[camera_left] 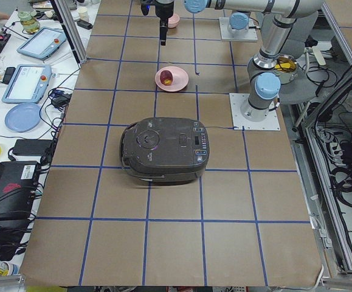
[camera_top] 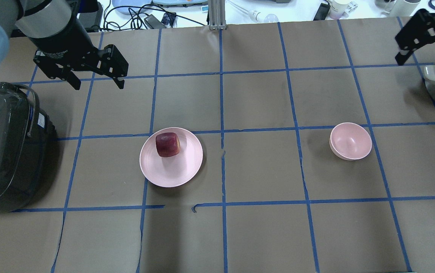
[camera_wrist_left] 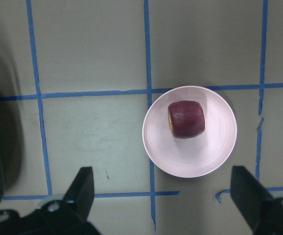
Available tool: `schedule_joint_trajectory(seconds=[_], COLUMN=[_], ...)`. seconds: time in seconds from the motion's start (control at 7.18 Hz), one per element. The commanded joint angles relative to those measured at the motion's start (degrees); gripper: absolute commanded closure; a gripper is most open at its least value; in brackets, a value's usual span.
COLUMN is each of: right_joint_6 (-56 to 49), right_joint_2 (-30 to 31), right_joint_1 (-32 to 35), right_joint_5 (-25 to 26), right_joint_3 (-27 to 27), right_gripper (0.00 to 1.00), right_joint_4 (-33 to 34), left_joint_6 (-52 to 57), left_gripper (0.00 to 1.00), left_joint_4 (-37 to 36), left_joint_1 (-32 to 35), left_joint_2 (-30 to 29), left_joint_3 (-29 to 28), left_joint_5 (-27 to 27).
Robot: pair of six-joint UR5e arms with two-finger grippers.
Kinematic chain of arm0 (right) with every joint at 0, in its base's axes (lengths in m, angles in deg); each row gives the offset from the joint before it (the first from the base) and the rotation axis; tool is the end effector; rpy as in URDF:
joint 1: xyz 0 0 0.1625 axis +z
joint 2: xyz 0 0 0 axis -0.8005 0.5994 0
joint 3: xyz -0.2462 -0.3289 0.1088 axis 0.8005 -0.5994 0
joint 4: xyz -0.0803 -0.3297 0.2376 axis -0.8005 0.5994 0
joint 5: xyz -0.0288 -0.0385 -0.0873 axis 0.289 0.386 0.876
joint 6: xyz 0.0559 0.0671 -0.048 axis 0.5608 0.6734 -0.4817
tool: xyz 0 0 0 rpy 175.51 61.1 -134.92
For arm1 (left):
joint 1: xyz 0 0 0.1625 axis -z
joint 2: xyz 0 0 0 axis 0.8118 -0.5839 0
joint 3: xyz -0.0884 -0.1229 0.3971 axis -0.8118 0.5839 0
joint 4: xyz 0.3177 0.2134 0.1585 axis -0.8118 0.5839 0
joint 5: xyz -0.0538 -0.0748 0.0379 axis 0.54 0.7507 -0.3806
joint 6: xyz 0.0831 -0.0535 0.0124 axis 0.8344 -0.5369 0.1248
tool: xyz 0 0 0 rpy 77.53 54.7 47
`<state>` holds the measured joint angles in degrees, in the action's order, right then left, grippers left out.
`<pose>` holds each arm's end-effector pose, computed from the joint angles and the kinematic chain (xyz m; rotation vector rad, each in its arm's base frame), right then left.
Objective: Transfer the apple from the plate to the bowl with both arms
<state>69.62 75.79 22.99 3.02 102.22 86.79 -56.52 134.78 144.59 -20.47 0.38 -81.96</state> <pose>0.0143 -0.4966 0.5603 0.0723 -3.1371 -0.0243 -0.1366 -0.4910 0.5119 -0.0277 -3.1362 0.0549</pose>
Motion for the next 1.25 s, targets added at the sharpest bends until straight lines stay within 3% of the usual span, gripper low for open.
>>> schedule_joint_trajectory(seconds=[0.0,1.11], right_joint_6=[11.13,11.29], right_joint_2=[-2.01,-2.73], right_joint_1=[10.42,11.20], right_joint_5=[0.63,0.46], right_joint_3=[0.74,1.10], right_gripper=[0.00,0.00], right_joint_4=[6.94,7.79], left_joint_6=[-0.07,0.98], left_gripper=[0.00,0.00], left_joint_4=[0.77,1.21], left_joint_1=[0.12,-0.05], left_joint_2=[-1.00,-1.36], left_joint_3=[-2.66,-2.60], left_joint_5=[2.43,1.56])
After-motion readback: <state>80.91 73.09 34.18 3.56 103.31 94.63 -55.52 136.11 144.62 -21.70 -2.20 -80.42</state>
